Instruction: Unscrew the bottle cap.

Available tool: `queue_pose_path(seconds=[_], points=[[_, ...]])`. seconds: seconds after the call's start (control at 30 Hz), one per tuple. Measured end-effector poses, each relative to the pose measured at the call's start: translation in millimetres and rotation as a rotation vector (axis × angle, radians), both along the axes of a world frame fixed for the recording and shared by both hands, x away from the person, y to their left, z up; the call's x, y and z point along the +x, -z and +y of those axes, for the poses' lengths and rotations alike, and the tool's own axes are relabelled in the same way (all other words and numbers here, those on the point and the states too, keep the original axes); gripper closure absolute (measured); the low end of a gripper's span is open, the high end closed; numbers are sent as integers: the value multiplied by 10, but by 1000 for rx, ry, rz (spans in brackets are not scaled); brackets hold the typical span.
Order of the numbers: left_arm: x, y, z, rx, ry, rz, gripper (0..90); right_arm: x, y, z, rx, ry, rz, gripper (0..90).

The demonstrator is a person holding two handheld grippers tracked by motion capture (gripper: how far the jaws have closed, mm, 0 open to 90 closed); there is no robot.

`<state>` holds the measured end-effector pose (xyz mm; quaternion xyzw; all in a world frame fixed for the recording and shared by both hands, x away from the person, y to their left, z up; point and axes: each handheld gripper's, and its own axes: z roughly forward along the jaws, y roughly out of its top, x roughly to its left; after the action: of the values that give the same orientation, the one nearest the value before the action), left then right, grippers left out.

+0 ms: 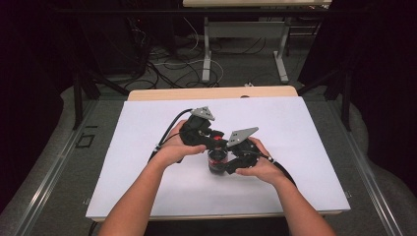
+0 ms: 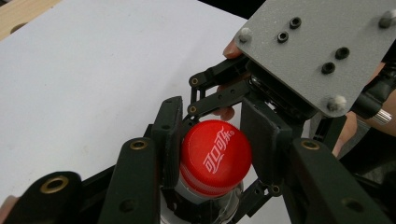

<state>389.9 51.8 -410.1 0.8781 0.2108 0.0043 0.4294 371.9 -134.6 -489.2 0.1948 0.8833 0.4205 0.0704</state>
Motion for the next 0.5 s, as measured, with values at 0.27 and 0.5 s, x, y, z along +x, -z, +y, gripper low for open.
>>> queue_pose_path(seconds=[0.27, 0.5], points=[[-61, -22, -52, 28, -102, -14, 609, -1, 15, 25, 25, 51, -12, 312], [-85, -15, -109, 26, -237, -20, 611, -6, 4, 38, 5, 121, -5, 311]])
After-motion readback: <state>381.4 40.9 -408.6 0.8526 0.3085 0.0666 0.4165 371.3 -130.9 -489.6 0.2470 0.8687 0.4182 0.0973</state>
